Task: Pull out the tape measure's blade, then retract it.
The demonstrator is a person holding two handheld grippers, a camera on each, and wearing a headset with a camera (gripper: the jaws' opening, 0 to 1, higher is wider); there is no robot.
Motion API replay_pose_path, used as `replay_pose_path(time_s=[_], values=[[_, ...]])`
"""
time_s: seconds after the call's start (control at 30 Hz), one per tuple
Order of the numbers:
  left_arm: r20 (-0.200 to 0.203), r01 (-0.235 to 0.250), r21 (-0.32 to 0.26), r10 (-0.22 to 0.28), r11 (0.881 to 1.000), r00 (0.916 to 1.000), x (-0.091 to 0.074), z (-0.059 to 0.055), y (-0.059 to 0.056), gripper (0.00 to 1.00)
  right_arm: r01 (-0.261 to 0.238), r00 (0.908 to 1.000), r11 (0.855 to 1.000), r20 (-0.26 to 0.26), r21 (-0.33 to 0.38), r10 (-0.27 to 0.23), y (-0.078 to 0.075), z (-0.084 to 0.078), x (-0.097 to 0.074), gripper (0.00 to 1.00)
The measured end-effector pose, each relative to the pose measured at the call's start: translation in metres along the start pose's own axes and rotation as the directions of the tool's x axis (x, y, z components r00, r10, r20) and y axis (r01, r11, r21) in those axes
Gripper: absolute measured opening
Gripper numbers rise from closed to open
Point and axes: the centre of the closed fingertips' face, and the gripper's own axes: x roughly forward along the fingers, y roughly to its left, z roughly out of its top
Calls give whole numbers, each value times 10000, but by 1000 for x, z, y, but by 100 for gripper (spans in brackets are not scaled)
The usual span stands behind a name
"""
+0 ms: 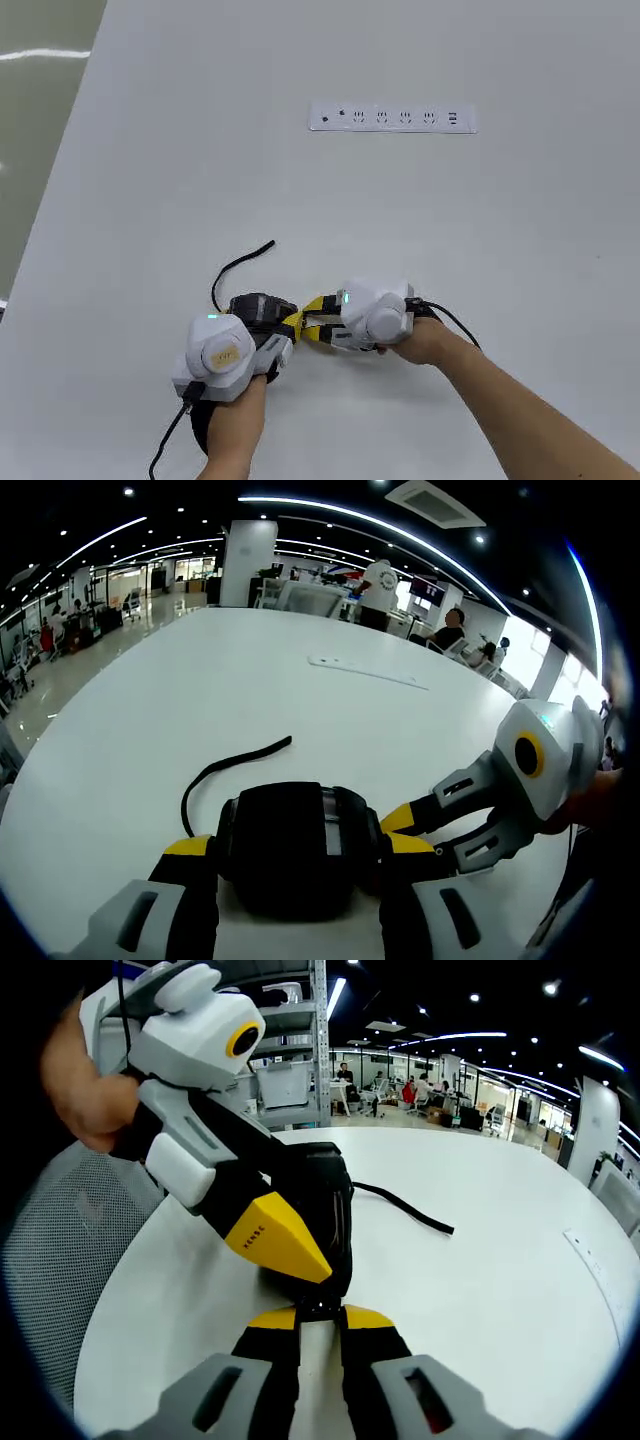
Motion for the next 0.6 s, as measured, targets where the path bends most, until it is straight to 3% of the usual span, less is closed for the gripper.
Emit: replay_pose_path(time_s=[0.43, 0.6], values=[[-45, 23, 75, -22, 10000, 10000, 1, 0, -1, 63, 160, 9998, 9997, -86, 181, -158, -1, -1, -1, 16], [-12, 89, 879, -88, 9961, 10000, -1, 2, -3, 63, 265, 9996, 9995, -105, 183, -264, -1, 0, -3, 19]])
